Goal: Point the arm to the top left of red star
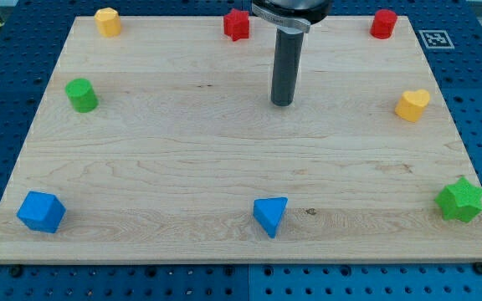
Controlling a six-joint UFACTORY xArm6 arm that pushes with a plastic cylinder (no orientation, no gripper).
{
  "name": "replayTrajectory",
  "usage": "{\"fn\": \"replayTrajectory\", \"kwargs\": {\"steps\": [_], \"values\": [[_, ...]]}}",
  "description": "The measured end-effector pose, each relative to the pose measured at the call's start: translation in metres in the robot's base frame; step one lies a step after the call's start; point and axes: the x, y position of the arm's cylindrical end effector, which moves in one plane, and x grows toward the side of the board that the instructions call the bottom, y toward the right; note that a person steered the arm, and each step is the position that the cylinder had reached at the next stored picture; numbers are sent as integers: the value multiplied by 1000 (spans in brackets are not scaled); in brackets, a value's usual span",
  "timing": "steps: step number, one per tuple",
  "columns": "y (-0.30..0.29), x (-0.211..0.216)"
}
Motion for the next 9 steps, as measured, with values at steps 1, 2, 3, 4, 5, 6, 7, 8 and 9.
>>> {"fn": "replayTrajectory", "kwargs": {"steps": [1,2,3,4,5,6,7,8,9], "values": [[0,0],[0,0],[0,2],[0,8],[0,15],[0,18],[0,20],[0,20],[-1,19]]}}
